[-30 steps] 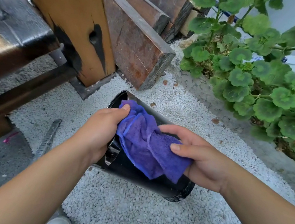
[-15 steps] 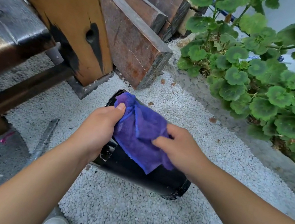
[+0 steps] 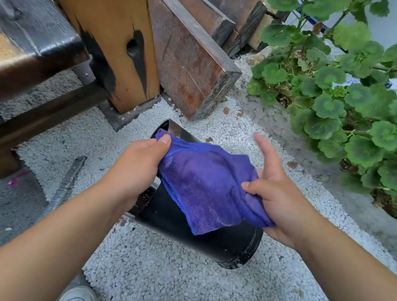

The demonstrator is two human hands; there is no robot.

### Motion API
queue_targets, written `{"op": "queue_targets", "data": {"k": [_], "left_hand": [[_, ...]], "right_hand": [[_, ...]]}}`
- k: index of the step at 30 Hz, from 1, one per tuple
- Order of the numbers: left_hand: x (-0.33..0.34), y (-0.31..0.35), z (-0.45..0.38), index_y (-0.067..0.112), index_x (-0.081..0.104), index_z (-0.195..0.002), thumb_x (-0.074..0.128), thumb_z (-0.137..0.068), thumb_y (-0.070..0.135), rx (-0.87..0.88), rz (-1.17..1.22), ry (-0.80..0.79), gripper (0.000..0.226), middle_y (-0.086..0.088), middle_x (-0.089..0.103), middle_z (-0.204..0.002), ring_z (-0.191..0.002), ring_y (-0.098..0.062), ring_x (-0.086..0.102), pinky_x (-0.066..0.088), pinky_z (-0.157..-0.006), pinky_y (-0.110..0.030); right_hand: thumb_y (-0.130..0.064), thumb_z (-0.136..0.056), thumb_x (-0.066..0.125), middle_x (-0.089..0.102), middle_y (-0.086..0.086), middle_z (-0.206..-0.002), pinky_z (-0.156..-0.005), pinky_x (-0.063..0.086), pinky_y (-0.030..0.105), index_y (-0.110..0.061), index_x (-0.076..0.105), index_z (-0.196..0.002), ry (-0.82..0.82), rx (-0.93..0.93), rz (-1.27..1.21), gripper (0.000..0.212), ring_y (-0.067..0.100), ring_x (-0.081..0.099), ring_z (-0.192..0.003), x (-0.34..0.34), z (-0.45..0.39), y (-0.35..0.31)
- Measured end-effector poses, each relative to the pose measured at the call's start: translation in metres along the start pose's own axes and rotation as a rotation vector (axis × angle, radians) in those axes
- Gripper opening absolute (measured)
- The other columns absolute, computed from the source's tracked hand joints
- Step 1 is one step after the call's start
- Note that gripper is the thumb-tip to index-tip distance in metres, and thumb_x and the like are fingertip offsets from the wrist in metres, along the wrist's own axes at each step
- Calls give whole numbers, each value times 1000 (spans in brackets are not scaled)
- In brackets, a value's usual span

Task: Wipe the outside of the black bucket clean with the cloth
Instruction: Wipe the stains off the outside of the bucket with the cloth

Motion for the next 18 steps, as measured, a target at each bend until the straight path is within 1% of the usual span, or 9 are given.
{"op": "queue_targets", "data": {"k": [2,4,6,8,10,13,15,16,18], "left_hand": [[-1,-1,0,24,75,-70,45,-100,45,-9,-10,-19,47,6,75,-79,-71,-4,66,44,-70,-19],[-1,-2,0,23,75,-71,45,-100,45,-13,-11,-28,47,3,76,-81,-73,-5,67,44,-72,-18],[0,-1,0,19,73,-69,46,-100,44,-11,0,-28,48,1,74,-78,-71,-9,65,43,-76,-24],[1,-1,2,9,70,-73,46,-99,45,1,-9,-31,50,-5,74,-79,-72,-12,63,45,-79,-28],[4,0,4,0,69,-83,47,-95,48,18,-7,-41,54,-15,75,-87,-76,-16,63,46,-83,-34],[3,0,4,-1,67,-78,47,-89,56,14,-5,-2,61,-14,73,-79,-71,-15,61,44,-82,-38],[-1,-2,3,11,71,-76,45,-85,63,-17,-34,51,59,2,72,-83,-76,-4,61,39,-79,-29],[-2,-2,2,19,75,-81,44,-83,64,-29,-39,70,55,10,71,-93,-86,2,61,36,-80,-25],[-3,-3,2,32,75,-88,46,-83,63,-39,-40,84,43,24,66,-97,-94,16,54,33,-78,-19]], "right_hand": [[2,-90,54,63,4,-131,-97,51,42,-42,55,-129,-122,14,109,60,24,65,-111,4,2,2],[-24,-74,79,53,-6,-139,-100,48,33,-47,45,-137,-231,32,442,76,14,58,-121,5,3,6],[-40,-62,85,40,-7,-137,-104,37,24,-55,34,-139,-198,10,988,94,9,46,-123,7,-1,12],[-35,-67,83,42,-2,-122,-95,37,19,-46,51,-131,-94,-167,1311,72,14,47,-111,15,-4,14],[-26,-72,82,46,-3,-113,-86,38,19,-35,69,-96,-28,-343,1257,30,19,49,-105,21,-3,4],[-22,-71,82,46,-12,-139,-97,33,21,-30,67,-72,-106,-307,1130,17,9,39,-129,11,0,-26],[-12,-70,80,69,-3,-115,-78,50,26,-27,72,-83,-185,-212,873,22,13,63,-96,-1,6,-50],[-4,-66,79,73,7,-90,-58,52,34,-24,70,-85,-186,-190,682,29,19,65,-69,-9,12,-63],[9,-58,74,63,14,-67,-43,47,33,-18,62,-83,-188,-151,445,39,22,58,-49,-28,17,-78]]}}
Point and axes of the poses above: each hand's wrist, its own z-axis away from the middle knuckle, its own x-axis out of the palm, y = z × x, the point moved 3 cm from there along -z, towards the middle knuckle
